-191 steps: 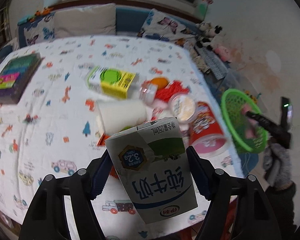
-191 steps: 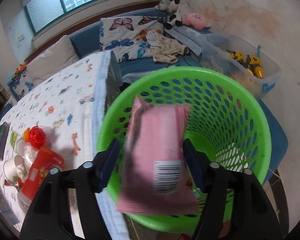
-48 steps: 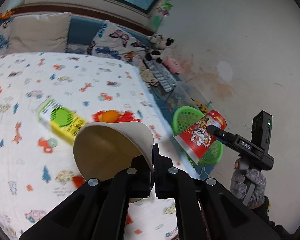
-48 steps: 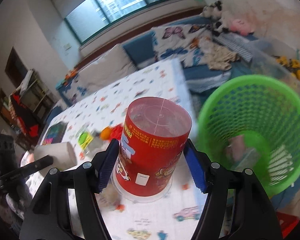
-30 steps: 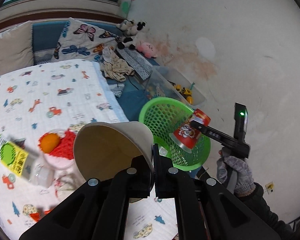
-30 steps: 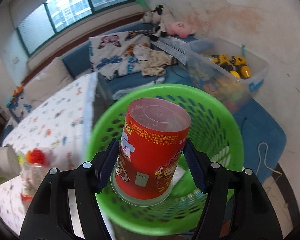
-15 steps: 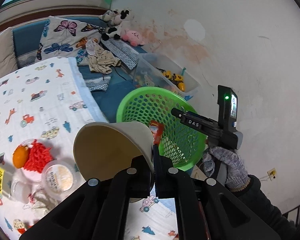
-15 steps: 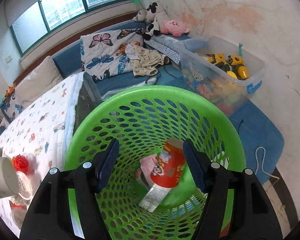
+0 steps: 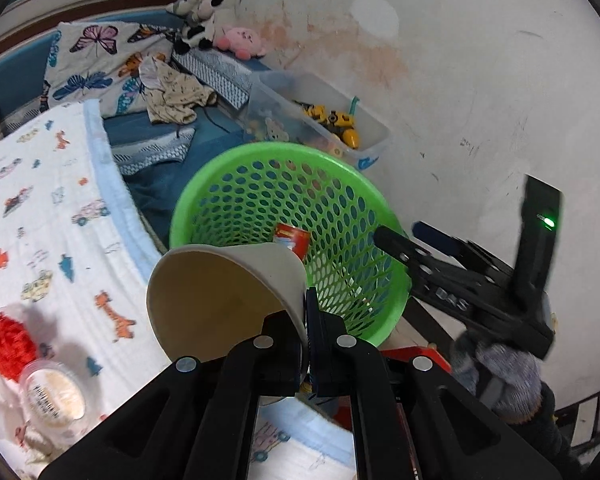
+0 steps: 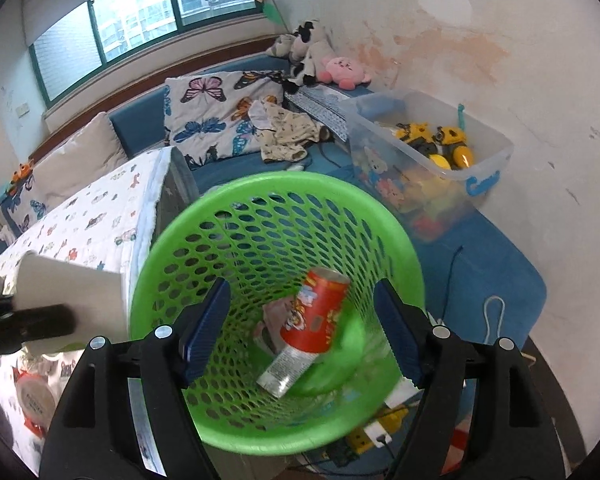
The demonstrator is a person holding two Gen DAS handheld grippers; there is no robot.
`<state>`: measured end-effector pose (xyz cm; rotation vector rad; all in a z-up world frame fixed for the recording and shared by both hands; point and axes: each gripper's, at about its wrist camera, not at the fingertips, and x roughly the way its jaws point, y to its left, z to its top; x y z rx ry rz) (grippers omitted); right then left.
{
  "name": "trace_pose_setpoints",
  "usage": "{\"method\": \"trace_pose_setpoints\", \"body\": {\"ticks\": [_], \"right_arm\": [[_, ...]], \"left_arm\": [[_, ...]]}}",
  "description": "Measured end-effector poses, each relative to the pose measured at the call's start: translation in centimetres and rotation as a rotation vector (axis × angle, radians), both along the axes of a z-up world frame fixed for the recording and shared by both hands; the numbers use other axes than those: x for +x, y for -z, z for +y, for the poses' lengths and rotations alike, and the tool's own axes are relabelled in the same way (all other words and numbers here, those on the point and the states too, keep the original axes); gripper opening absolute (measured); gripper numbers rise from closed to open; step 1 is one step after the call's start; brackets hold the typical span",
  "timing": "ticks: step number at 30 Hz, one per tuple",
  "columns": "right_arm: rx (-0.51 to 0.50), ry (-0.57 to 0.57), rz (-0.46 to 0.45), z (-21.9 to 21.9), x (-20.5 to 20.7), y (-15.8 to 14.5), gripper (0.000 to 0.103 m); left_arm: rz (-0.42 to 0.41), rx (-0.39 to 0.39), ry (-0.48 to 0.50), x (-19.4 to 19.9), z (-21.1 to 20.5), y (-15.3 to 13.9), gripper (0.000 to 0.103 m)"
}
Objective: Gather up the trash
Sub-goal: 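Release the paper cup from the left gripper into the green basket, then grasp the red wrapper with the left gripper while the right grasps a plastic tub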
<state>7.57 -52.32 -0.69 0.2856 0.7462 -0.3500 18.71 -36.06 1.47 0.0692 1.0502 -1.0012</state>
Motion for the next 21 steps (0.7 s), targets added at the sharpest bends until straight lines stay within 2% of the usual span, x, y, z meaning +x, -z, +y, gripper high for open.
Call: {"method": "trace_pose_setpoints", "body": {"ticks": [4, 6, 8, 10, 15, 21], "right_arm": [[0.017, 0.006, -0.011, -0.1, -1.2, 0.1, 0.074], [0.021, 0.008, -0.017, 0.0, -1.7, 0.1, 0.074], [0.025, 0.008, -0.022, 0.1, -2.2, 0.1, 0.074], [0.021, 0.007, -0.026, 0.3, -2.5, 0.0, 0.074], [0.018, -0.002, -0.034, 1.2, -3.1, -0.1, 0.074], [0.036, -0.028, -0.056, 2.7, -4.0, -0.4, 0.074]], "left_arm": [[0.032, 0.006, 0.006, 0.4, -1.7, 0.9, 0.006], [0.046, 0.002, 0.013, 0.5, -2.2, 1.2, 0.011], [0.051, -0.003, 0.012, 0.5, -2.4, 1.4, 0.032], [0.025, -0.009, 0.009, 0.2, -2.1, 1.2, 0.041], [0.024, -0.01, -0.006, 0.0, -0.4, 0.8, 0.041], [-0.039, -0.006, -0.063, -0.8, 4.3, -1.0, 0.041]]}}
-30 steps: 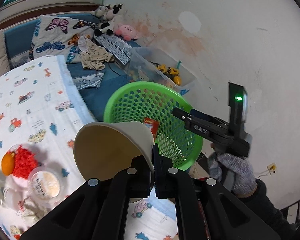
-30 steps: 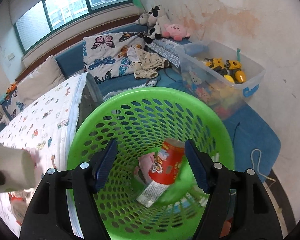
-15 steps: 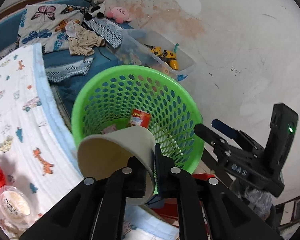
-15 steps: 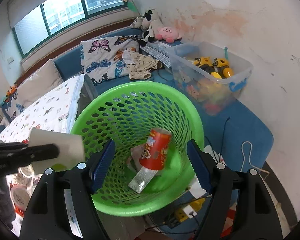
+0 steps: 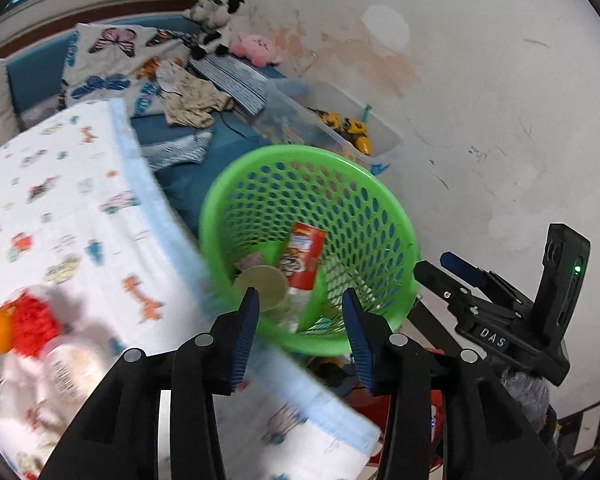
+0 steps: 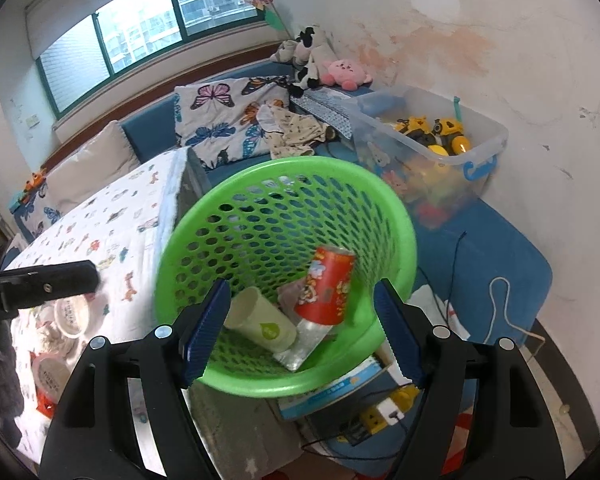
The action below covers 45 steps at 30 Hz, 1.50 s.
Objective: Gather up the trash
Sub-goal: 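Grasp the red wrapper with the left gripper while the right grasps a plastic tub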
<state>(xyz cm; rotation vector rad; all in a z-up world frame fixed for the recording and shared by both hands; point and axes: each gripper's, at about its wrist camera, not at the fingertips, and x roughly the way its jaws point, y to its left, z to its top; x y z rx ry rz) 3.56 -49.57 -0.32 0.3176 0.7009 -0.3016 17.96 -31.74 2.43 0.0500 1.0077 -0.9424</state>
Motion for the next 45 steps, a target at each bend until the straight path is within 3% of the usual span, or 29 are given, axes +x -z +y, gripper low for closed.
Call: {"method": "trace_pose_setpoints", "body": {"ticks": [10, 20, 33, 45], "right_arm": [[-0.003, -0.084, -0.048, 4.4, -0.8, -1.6, 0.078], [0.005, -0.198, -0.062, 9.4, -0.3, -2.0, 0.081], [0.056, -0.446, -0.028, 16.9, 1.4, -0.6, 0.083], [0.14, -0.788, 0.05, 24.2, 4.5, 2.7, 0.085]], "left_arm": [[-0.037, -0.015, -0.149, -1.1, 11.2, -1.5, 0.041], [-0.105, 0.031, -0.289, -3.2, 20.1, -0.6, 0.056], [-0.079, 0.033, -0.445, -4.6, 27.6, 1.8, 0.058], [-0.04, 0.028, -0.52, -4.9, 30.9, 3.6, 0.058]]}}
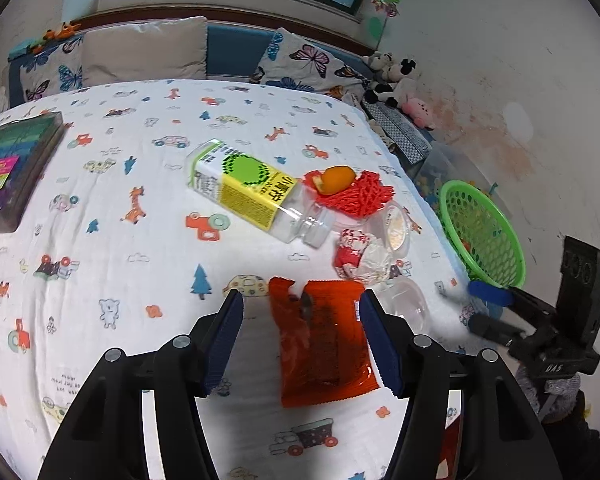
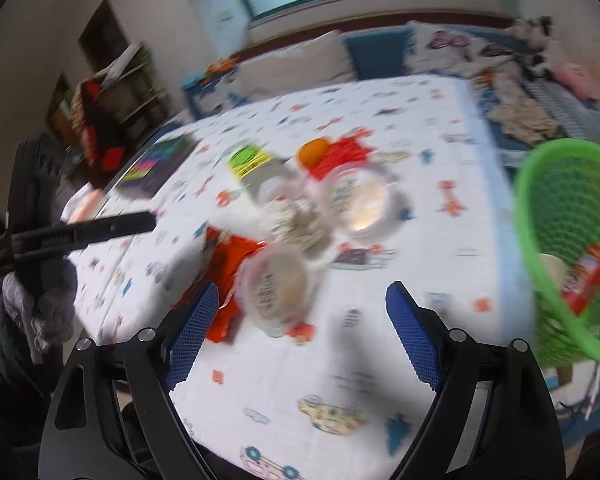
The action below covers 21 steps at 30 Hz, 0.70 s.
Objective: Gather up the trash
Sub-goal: 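Grasp the red wrapper with the left gripper while the right grasps a plastic tub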
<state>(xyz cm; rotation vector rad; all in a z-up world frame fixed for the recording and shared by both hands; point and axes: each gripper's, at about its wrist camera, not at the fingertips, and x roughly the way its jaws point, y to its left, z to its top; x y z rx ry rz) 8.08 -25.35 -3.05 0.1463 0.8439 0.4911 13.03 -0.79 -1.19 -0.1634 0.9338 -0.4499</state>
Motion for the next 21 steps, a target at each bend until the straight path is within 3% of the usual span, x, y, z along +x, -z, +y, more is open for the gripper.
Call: {"method": "trace_pose_setpoints", "body": {"ticks": [13, 21], "right_arm": [[-0.001, -0.251, 0.095, 2.7, 4.7, 2.7, 0.089], [-0.012, -0.337, 0.134, 3.9, 6.5, 4.1, 0.089]], "left_arm": [[0.015, 0.001, -0.021, 0.2, 1.4, 1.0, 0.059], [0.035, 0.0, -0.01, 0.3, 1.5, 1.8, 0.059]]}}
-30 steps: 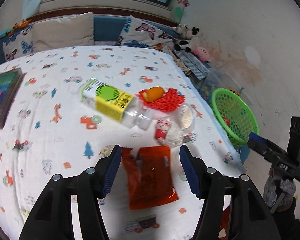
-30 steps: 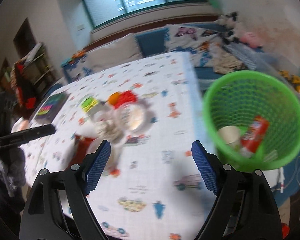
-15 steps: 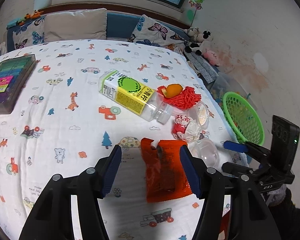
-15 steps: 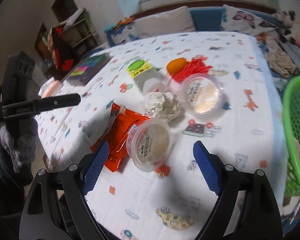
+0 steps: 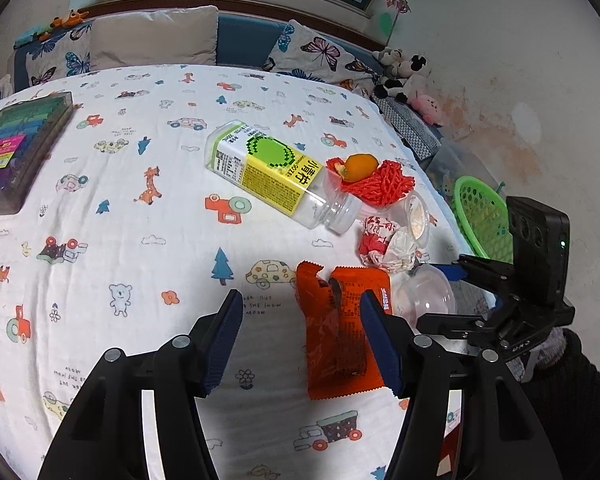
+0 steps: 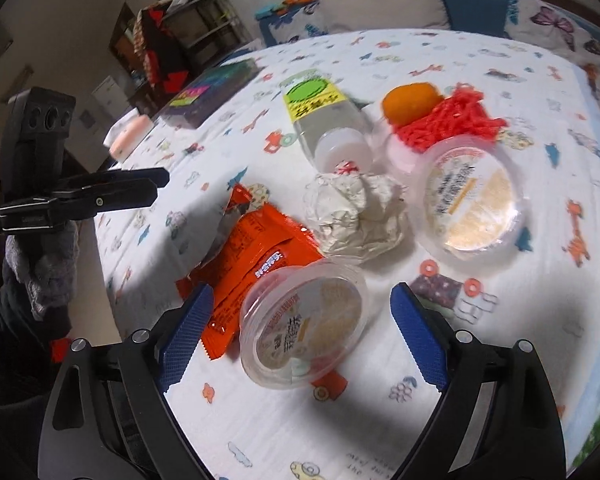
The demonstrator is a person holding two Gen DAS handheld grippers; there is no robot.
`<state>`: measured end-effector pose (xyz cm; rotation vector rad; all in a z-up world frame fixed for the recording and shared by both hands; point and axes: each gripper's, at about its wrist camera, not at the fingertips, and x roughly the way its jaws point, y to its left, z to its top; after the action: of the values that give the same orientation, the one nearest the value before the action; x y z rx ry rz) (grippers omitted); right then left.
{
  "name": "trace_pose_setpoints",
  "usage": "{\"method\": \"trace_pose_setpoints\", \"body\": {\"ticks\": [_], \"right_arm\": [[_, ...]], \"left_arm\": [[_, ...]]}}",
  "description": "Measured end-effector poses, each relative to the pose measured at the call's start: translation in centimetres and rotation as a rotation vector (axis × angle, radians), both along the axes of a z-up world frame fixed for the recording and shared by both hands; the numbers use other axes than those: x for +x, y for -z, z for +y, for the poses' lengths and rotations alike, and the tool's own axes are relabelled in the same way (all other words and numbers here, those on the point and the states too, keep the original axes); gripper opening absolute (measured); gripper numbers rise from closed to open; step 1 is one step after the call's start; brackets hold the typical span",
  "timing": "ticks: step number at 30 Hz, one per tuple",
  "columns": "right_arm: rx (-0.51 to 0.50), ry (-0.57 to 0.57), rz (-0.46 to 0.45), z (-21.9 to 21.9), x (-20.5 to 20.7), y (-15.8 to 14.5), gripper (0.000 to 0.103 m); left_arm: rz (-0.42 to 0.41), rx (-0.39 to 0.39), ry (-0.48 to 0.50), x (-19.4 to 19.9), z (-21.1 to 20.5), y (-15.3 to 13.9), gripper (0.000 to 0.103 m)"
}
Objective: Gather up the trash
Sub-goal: 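Grasp the red wrapper with the left gripper while the right grasps a plastic tub, then carry the plastic tub to the basket with the right gripper while the left carries the red wrapper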
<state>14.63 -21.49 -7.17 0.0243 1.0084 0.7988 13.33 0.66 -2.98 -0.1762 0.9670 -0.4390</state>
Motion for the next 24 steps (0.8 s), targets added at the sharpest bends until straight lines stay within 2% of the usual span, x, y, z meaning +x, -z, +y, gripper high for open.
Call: {"method": "trace_pose_setpoints", "body": {"ticks": [3, 7, 12, 17, 24], "right_arm": [[-0.002, -0.025, 0.011, 0.4, -0.1, 0.5, 0.084], [0.0, -0.02, 0.016, 0.3, -0.4, 0.8, 0.066], [0.005, 0.027, -0.009, -1.1, -1.2, 0.1, 0.066], [0.011, 0.108, -0.035, -3.3, -2.4, -1.2, 0.066], [0.046, 0.218, -0.08, -6.4, -4.5, -3.2, 0.066]], "left_arm": [[0.008, 0.001, 0.017, -0.1, -0.2, 0.2, 0.059], [0.022, 0.007, 0.04, -0.2, -0.8, 0.6, 0.062], [0.024, 0.014, 0.089, -0.6, -2.1, 0.9, 0.062], [0.041, 0.037, 0.133, -1.0, -4.1, 1.8, 0.069], [0.068, 0.101, 0.136, -0.5, -6.7, 3.3, 0.074]]}}
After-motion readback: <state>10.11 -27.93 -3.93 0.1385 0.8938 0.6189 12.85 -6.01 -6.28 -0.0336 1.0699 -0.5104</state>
